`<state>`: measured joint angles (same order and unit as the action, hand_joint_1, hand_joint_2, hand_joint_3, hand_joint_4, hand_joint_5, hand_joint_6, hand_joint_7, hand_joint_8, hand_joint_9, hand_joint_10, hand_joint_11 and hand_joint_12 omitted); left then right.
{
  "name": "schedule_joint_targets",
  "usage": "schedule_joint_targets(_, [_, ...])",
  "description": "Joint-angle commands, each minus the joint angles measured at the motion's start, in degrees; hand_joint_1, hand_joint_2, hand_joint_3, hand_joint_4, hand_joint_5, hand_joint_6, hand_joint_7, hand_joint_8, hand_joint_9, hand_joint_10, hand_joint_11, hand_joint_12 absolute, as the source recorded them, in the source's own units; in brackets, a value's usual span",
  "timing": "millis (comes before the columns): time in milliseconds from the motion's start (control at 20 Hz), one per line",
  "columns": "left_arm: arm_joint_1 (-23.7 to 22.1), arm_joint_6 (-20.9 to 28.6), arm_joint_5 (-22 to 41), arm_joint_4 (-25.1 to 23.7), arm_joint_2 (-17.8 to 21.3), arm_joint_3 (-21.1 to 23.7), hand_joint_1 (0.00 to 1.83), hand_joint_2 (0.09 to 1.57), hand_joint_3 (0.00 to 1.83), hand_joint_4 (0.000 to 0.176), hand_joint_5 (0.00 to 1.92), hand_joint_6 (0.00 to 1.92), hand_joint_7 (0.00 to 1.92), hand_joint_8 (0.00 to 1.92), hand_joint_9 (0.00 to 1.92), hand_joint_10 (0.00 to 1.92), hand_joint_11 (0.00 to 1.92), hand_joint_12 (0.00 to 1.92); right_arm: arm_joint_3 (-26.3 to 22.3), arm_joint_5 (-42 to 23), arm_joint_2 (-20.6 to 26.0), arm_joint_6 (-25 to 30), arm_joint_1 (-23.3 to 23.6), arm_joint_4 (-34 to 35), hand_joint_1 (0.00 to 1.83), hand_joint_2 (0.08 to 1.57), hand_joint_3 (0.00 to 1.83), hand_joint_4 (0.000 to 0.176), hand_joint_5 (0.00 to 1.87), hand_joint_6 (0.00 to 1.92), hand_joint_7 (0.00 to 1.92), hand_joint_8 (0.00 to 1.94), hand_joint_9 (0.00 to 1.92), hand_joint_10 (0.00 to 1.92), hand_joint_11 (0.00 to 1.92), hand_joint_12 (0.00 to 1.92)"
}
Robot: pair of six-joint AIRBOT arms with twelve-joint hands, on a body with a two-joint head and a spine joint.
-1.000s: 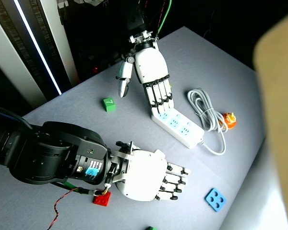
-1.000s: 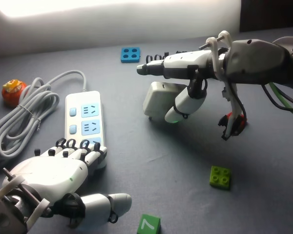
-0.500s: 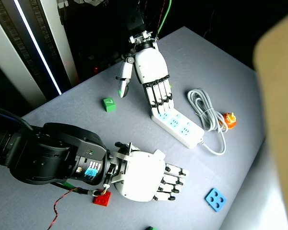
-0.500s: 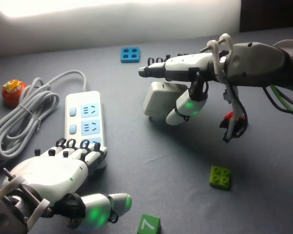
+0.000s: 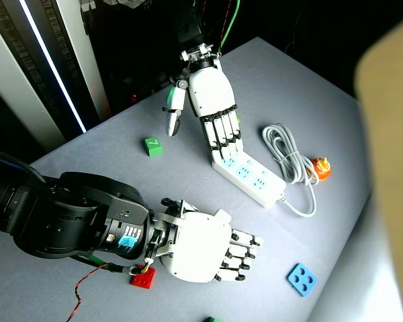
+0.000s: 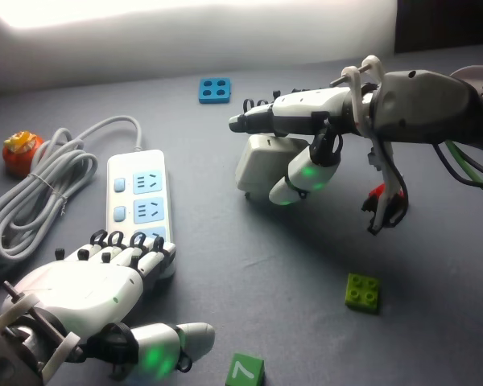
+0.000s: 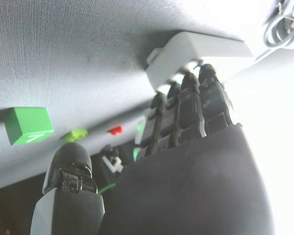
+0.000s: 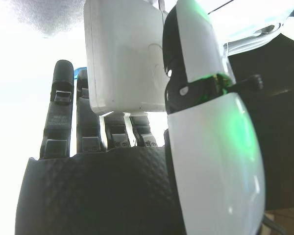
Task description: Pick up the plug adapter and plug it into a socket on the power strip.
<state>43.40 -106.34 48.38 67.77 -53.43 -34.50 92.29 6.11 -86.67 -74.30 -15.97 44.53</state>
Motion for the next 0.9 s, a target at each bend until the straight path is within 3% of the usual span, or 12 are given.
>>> schedule_joint_targets(0, [0.0,0.2,2.4,-1.9,-0.3,0.0,0.0,1.19,0.0,0.0,0.03,0.01,0.04,0.01,0.03,0.01,0.0,0.0,0.2,-4.4,0.5,0.4,0.4,0.7,1.09,1.02,0.0,0.0,0.14,0.01,0.23,0.01,0.26,0.02,0.0,0.85])
schedule_joint_targets(300, [0.0,0.0,2.3,-1.9,-0.5,-0.2,0.0,1.19,0.0,0.0,0.05,0.01,0.06,0.01,0.06,0.01,0.03,0.02,0.2,-4.5,0.5,0.4,0.3,0.7,1.1,1.04,0.0,0.0,0.28,0.01,0.4,0.01,0.43,0.01,0.03,1.04])
schedule_joint_targets(800, [-0.4,-0.1,1.8,-1.9,-1.2,-0.9,0.0,1.2,0.0,0.0,0.04,0.0,0.03,0.0,0.02,0.0,0.01,0.0,0.2,-5.2,0.4,0.4,0.2,0.7,1.15,1.11,0.0,0.0,0.85,0.01,0.96,0.01,0.96,0.02,0.59,0.89])
schedule_joint_targets(850, [-0.5,-0.1,1.8,-1.9,-1.2,-0.9,0.0,1.2,0.0,0.0,0.04,0.01,0.04,0.0,0.02,0.0,0.01,0.01,0.2,-5.3,0.3,0.4,0.2,0.7,1.21,1.11,0.04,0.0,0.84,0.92,1.05,0.7,1.02,0.01,0.72,0.74])
